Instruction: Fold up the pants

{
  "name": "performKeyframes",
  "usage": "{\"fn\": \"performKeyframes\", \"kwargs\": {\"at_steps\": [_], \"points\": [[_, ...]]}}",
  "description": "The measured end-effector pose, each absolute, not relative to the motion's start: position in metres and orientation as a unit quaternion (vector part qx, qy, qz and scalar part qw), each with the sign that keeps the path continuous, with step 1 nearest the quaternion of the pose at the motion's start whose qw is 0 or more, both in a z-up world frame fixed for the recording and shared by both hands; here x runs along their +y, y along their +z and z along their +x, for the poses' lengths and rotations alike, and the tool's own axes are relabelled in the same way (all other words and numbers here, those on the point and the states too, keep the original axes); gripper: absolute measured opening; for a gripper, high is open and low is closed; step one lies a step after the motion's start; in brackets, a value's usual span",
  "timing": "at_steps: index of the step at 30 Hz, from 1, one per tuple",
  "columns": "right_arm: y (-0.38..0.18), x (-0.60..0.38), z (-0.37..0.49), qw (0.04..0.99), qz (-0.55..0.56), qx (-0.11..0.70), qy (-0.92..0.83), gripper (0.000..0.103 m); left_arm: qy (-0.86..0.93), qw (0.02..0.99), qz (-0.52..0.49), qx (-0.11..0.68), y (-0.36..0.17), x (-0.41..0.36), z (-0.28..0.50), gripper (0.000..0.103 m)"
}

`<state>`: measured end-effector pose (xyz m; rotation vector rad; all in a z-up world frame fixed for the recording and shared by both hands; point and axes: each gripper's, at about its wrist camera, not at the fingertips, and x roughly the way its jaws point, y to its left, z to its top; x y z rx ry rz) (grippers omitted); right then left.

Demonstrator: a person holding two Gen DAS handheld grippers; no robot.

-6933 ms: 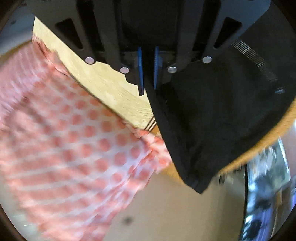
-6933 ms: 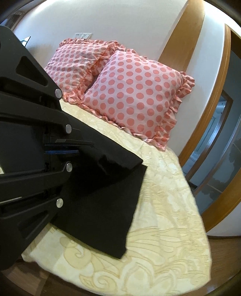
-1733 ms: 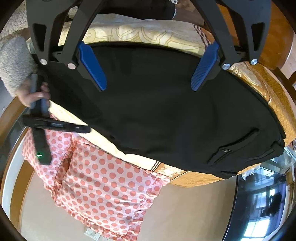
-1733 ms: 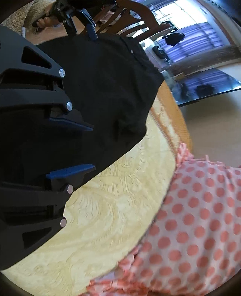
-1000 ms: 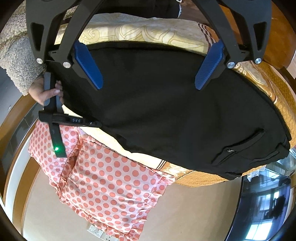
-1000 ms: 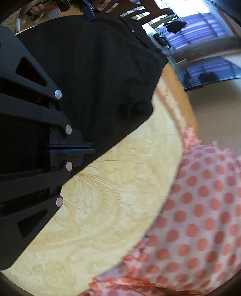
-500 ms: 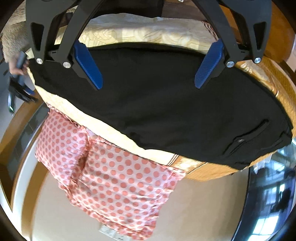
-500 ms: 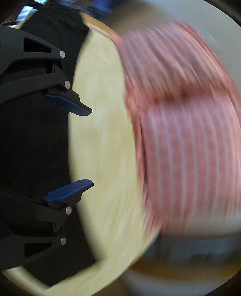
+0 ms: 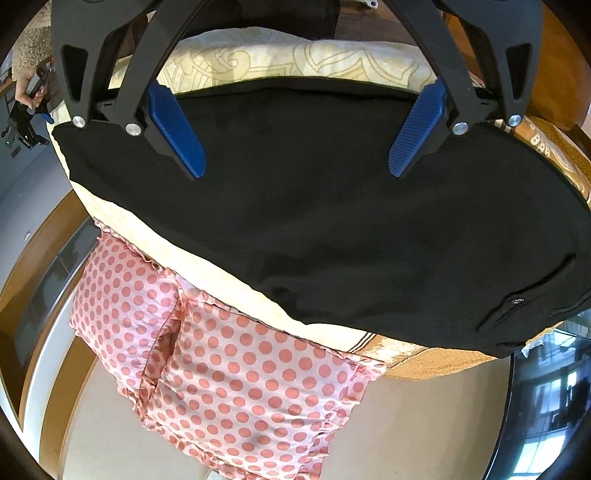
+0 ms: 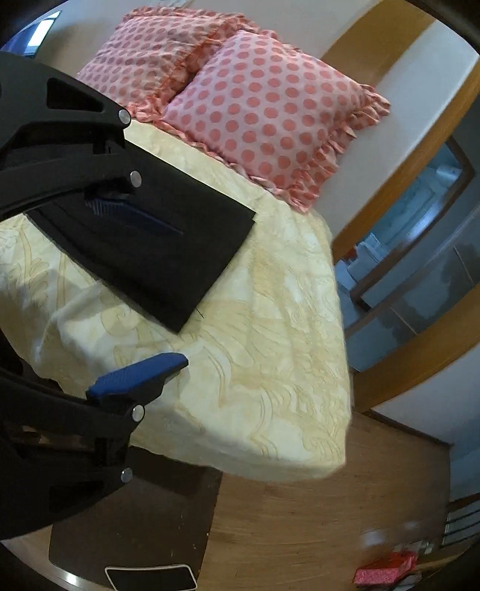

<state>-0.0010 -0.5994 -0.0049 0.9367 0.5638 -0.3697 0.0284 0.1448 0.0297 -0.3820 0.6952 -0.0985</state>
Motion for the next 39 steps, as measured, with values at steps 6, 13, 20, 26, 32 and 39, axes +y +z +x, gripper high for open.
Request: {"fn": "performKeyframes", "kwargs": {"at_steps": [6, 13, 20, 26, 32, 39], "points": [[-0.006, -0.571, 0.007, 0.83, 0.469, 0.28, -0.112, 0.052, -0.048, 0.922, -0.185, 0.336, 0.027, 0.144, 0.028, 0.101], [0.008, -0.544, 0.036, 0.87, 0.417, 0.232, -0.127, 0.007, -0.056, 0.922, -0.191, 0.333, 0.028, 0.146, 0.025, 0.101], [0.108, -0.365, 0.093, 0.93, 0.28, 0.187, 0.147, 0.007, -0.05, 0.923, -0.19, 0.331, 0.03, 0.146, 0.024, 0.101], [0.051, -0.149, 0.125, 0.855, 0.142, 0.352, 0.354, 0.006, -0.05, 0.917, -0.215, 0.331, 0.038, 0.151, 0.017, 0.098], [0.035, -0.107, 0.13, 0.832, 0.155, 0.381, 0.372, 0.006, 0.009, 0.924, -0.238, 0.299, 0.06, 0.196, -0.02, 0.098], [0.051, -0.086, 0.118, 0.85, 0.136, 0.349, 0.371, 0.007, 0.06, 0.902, -0.323, 0.281, 0.053, 0.25, -0.037, 0.097]]}}
